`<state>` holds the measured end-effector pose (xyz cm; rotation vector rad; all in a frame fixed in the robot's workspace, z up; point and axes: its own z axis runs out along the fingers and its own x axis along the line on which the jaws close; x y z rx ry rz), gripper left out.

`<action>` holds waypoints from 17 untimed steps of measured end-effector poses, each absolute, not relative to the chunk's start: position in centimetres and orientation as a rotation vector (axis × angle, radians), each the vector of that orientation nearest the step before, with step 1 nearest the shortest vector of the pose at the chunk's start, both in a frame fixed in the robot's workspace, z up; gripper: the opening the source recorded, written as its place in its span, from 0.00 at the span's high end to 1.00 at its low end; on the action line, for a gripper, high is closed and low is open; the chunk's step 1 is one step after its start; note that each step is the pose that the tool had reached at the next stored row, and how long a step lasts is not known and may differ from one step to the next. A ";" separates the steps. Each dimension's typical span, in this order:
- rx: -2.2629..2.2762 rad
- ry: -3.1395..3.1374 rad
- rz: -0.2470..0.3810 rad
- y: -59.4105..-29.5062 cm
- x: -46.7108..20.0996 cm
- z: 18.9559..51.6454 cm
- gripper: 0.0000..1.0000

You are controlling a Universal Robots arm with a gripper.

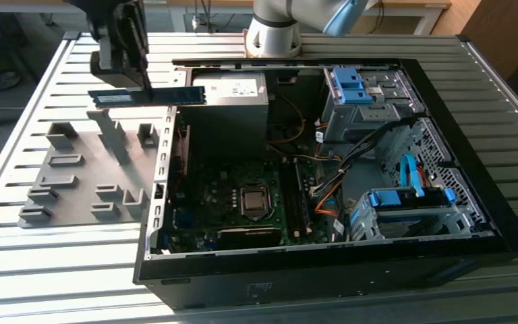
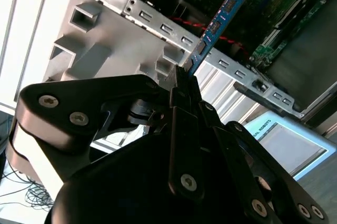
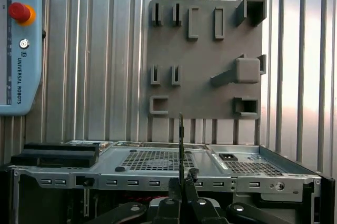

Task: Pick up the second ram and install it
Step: 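Pick up the second ram and move it above second insertion slot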

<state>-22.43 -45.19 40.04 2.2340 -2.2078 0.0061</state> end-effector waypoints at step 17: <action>2.234 -2.208 0.006 -45.2 -16.9 39.9 0.86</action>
